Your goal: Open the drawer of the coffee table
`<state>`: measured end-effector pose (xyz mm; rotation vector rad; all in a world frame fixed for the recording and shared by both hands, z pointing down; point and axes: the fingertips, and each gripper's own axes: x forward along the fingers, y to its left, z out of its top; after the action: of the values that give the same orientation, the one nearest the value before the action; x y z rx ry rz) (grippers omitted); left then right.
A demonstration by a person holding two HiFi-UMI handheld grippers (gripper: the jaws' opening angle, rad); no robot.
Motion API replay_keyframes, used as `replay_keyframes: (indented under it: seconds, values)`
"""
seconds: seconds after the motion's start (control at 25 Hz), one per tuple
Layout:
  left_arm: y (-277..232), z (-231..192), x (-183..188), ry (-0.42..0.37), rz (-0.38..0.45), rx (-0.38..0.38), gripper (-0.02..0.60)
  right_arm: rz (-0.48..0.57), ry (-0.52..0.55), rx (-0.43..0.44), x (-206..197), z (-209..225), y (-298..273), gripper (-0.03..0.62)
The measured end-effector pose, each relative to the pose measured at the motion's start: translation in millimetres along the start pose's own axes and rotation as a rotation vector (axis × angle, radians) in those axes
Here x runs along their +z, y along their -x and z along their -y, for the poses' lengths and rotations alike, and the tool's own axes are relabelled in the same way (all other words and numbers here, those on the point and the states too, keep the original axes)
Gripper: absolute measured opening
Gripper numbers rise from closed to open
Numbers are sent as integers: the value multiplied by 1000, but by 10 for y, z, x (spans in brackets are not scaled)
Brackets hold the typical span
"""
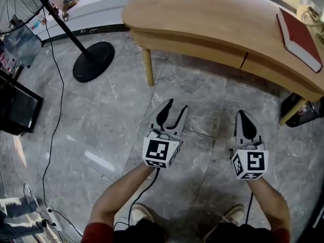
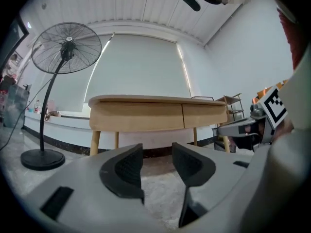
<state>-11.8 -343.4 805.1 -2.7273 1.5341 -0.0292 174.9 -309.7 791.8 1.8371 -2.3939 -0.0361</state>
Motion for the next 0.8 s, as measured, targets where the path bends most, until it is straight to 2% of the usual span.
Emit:
replay_keyframes:
  seconds: [0.2, 0.36, 0.48, 0.6, 0.8]
  values:
    - [-283, 12, 7, 181, -11, -42, 193, 3, -6, 9, -17, -17, -62, -5]
    - [-519, -67, -14, 360, -14, -31, 193, 2, -17, 13, -27, -32, -122, -5]
    - [-714, -115, 36, 496, 27, -50, 193, 7, -32, 14, -15, -35, -166, -5]
    - [-887, -167, 120, 569, 95, -83, 195, 14, -38, 20, -13, -47, -204, -5]
    - [-1118, -304, 89, 754, 175, -72, 195, 0, -56, 15, -99, -1, -257, -5]
